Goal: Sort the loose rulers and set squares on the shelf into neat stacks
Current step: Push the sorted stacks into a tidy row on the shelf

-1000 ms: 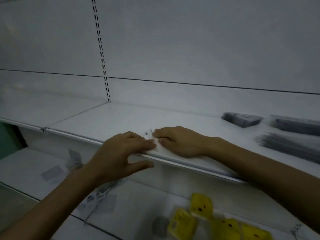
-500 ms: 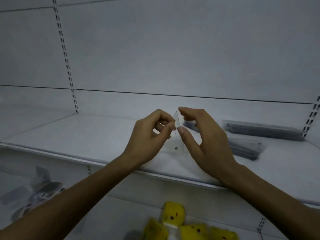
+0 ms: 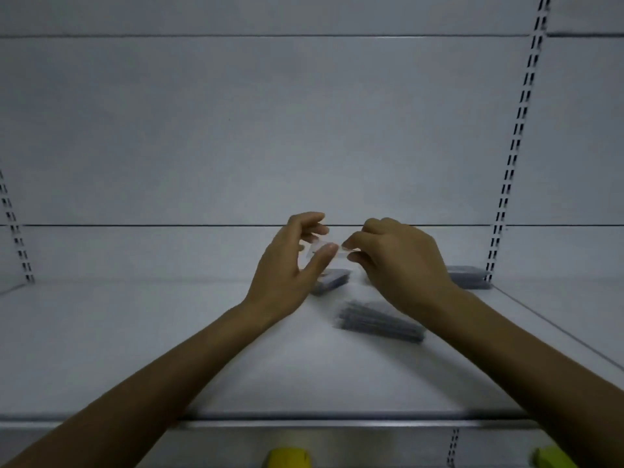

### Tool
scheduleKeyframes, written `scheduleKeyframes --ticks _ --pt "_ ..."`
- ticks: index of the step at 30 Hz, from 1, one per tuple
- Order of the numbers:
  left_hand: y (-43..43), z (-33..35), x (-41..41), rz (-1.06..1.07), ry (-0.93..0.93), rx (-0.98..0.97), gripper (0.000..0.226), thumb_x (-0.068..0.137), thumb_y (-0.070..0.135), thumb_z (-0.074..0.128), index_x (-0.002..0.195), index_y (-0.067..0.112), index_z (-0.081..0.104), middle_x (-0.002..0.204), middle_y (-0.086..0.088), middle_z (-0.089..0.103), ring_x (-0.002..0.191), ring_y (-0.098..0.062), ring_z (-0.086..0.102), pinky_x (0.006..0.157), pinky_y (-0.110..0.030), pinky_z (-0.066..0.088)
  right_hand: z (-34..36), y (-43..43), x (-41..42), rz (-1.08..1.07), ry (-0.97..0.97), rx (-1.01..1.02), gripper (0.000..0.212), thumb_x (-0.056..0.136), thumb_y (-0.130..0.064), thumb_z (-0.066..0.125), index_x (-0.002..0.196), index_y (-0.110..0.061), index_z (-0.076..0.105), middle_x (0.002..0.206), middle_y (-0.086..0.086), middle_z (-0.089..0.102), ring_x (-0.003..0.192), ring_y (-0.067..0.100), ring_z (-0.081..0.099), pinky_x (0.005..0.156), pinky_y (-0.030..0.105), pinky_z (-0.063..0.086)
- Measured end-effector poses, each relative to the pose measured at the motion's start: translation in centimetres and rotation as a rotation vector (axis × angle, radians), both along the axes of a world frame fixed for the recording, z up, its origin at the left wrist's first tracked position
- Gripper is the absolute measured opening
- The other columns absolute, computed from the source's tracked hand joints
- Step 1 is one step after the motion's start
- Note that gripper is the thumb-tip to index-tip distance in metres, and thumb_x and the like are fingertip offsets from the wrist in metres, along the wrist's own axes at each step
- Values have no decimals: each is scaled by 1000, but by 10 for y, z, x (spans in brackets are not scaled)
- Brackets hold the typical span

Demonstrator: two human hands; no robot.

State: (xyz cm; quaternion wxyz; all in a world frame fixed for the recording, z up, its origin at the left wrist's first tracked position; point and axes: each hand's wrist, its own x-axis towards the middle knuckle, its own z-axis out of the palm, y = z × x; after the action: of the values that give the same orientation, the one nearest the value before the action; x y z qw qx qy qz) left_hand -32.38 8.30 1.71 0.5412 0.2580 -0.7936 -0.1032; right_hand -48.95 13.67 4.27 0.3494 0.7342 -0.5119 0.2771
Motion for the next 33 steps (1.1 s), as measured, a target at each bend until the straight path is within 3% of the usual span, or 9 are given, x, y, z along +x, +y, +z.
scheduleKeyframes --ticks 3,5,9,12,16,19,22,25,33 --pt "-36 -20 28 215 -253 -96 48 90 57 39 125 26 47 109 11 59 94 -5 55 81 -29 51 9 -32 -10 -128 -88 147 24 94 -27 56 115 -29 67 106 -3 70 92 21 63 75 29 46" --pt "-46 -29 37 251 -343 58 46 90 58 40 125 28 46 103 15 57 91 -4 54 80 -33 52 11 -53 -10 -166 -84 231 25 96 -27 51 115 -29 66 105 1 70 90 23 63 70 27 43" --pt "-53 -37 30 259 -431 124 37 93 44 49 126 30 44 105 16 57 93 -3 50 75 -20 40 10 -87 2 -206 58 296 24 94 -19 48 105 -23 69 97 4 69 82 24 62 64 26 36" --pt "-60 -40 31 284 -460 156 36 95 42 47 128 29 43 114 10 58 101 -7 51 79 -22 41 0 -100 7 -283 244 356 19 91 -13 49 94 -18 67 92 6 68 73 25 55 64 27 33" --pt "-68 -46 34 324 -569 188 37 99 35 37 135 25 39 132 3 50 118 -16 46 91 -31 42 -21 -106 7 -317 467 539 20 92 -12 51 107 -16 66 104 6 67 89 25 62 77 29 41" --pt "-70 -52 30 311 -723 221 41 100 34 33 140 24 35 142 1 42 126 -20 39 99 -36 36 -20 -110 7 -280 455 540 28 91 -9 50 115 -19 63 109 4 66 95 24 60 84 28 39" --pt "-73 -55 30 329 -795 252 43 100 37 33 140 24 35 145 -1 38 128 -22 37 102 -38 34 -20 -110 6 -217 356 489 18 89 -15 54 106 -18 59 98 1 63 87 23 59 78 29 38" --pt "-74 -56 29 325 -783 258 39 100 35 34 137 24 40 142 -2 41 126 -22 38 100 -38 34 -21 -104 9 -218 271 592 6 89 -18 49 86 -19 55 84 2 57 74 21 53 66 29 37" --pt "-78 -61 26 211 -704 260 38 99 27 38 137 25 38 140 0 44 123 -22 42 100 -38 36 -30 -109 6 -189 33 824 17 88 -20 53 94 -23 68 98 3 68 86 23 61 75 33 50"
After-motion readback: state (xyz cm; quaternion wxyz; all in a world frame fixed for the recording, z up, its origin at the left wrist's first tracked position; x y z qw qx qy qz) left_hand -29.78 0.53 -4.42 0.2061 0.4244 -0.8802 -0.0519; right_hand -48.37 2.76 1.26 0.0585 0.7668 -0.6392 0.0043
